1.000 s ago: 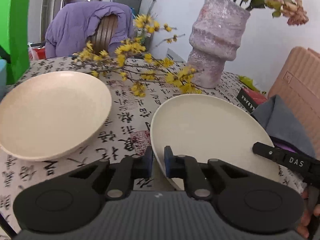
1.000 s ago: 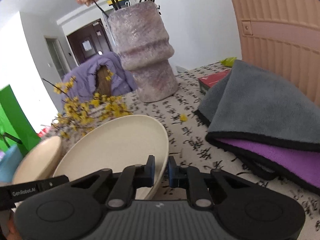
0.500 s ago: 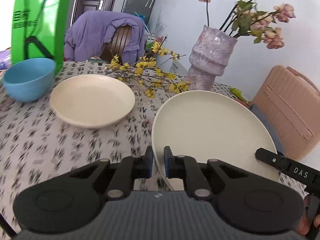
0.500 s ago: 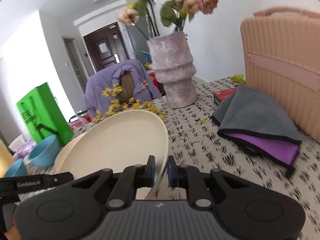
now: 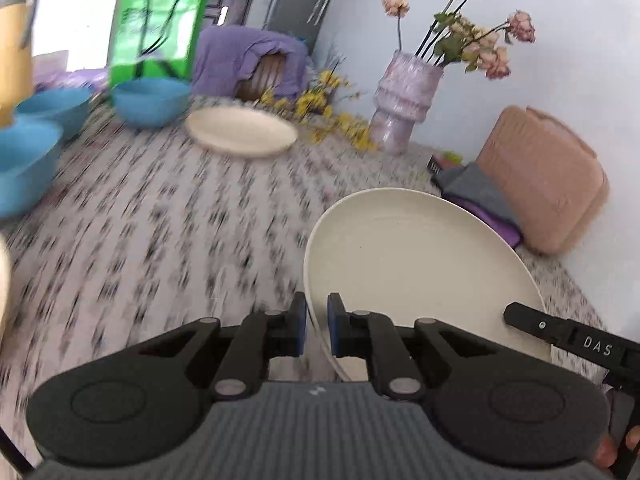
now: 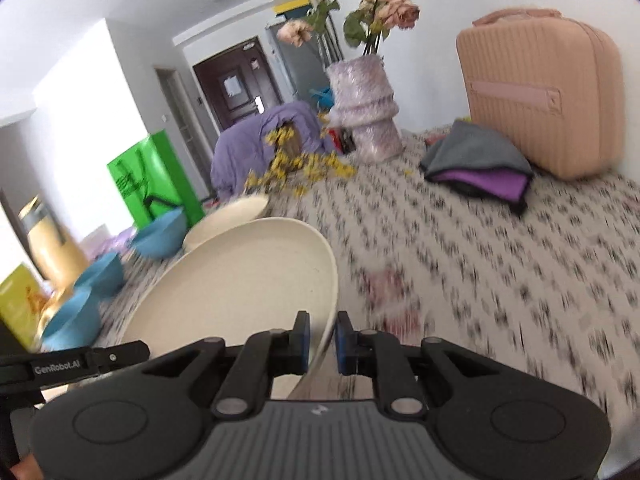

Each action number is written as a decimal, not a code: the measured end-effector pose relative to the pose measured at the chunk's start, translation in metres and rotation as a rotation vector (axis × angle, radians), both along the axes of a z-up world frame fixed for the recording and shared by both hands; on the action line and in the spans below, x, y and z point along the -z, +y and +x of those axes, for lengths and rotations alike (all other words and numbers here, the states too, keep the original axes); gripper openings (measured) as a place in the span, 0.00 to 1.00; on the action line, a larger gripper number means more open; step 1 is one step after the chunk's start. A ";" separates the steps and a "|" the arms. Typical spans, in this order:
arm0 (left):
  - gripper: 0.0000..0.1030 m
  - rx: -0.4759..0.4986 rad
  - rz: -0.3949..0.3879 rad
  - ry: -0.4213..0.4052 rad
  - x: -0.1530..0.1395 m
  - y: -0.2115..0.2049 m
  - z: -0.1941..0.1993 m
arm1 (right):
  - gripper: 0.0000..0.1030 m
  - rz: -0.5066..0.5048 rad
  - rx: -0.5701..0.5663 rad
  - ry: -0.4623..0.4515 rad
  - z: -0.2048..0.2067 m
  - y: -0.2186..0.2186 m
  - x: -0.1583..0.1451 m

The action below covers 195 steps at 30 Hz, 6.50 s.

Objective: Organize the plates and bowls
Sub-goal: 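Carry the cream plate toward the first plate by the black bag, then lower the cream plate onto the first plate and open both tools, then move both tools to the cream plate beside the vase of roses, then grip the rim of the cream plate with both tools, then carry the cream plate with both tools toward the plate stack by the black bag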

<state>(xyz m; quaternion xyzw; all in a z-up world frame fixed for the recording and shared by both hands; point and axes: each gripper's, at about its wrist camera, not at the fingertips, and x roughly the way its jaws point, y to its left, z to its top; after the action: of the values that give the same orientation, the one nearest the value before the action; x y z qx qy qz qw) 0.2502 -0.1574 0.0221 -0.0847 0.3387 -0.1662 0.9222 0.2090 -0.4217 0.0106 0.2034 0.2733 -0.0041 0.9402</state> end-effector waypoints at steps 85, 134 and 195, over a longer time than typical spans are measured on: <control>0.99 -0.206 0.151 -0.352 0.002 0.119 -0.115 | 0.91 -0.325 -0.201 -0.183 -0.039 0.132 0.002; 1.00 -0.242 0.108 -0.149 -0.039 0.073 0.216 | 0.90 -0.130 -0.154 -0.173 0.231 0.060 -0.019; 0.14 -0.222 0.028 0.138 0.018 0.063 -0.036 | 0.13 0.006 -0.249 0.039 0.028 0.065 0.030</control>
<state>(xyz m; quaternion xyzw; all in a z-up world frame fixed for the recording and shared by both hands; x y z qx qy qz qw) 0.2147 -0.0941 0.0044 -0.1202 0.3922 -0.0521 0.9105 0.2366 -0.3570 -0.0196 0.1704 0.3149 0.1096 0.9273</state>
